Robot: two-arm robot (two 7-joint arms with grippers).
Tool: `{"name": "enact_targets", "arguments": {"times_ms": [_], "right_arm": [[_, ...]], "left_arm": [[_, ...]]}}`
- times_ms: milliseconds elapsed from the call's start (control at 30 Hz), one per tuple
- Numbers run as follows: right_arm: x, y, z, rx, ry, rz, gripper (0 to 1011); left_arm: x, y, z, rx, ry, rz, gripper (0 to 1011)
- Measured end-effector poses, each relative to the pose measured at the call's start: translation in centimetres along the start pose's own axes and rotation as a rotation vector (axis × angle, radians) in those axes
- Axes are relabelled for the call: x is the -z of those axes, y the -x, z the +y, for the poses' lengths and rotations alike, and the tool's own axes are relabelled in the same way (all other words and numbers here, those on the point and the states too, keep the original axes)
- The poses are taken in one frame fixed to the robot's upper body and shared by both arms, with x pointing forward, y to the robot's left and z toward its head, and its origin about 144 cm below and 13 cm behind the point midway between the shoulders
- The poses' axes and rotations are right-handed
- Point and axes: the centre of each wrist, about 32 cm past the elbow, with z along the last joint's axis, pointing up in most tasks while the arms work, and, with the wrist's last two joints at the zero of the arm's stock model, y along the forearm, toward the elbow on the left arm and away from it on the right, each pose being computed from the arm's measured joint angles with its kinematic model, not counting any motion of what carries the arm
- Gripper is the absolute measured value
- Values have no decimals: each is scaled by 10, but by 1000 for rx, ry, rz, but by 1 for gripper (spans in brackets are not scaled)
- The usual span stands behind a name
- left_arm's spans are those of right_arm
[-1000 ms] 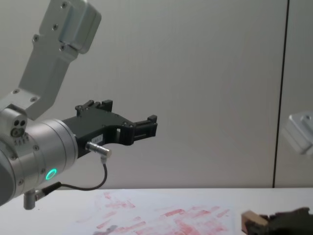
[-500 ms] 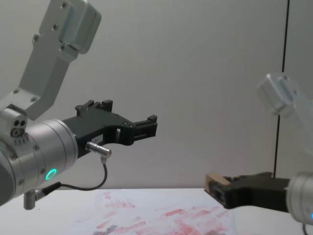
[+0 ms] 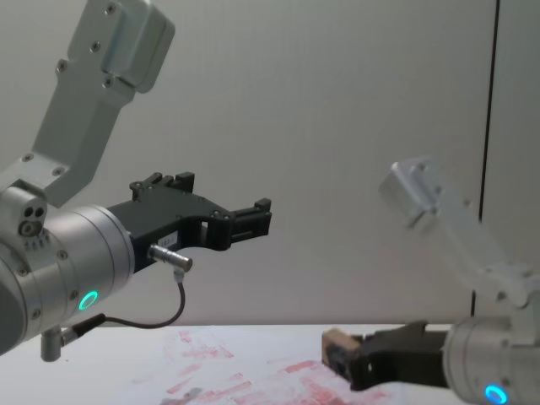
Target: Use the one hand to pick up the stamp and affix it onto the A4 paper.
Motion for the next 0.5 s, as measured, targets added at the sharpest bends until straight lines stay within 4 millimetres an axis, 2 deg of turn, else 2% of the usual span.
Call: {"name": "enact_targets", "arguments": {"times_ms": [500], "right_arm": [[12,18,26,-22,95,-23,220]], "left_arm": [[0,0,0,0,0,0,1002]]}}
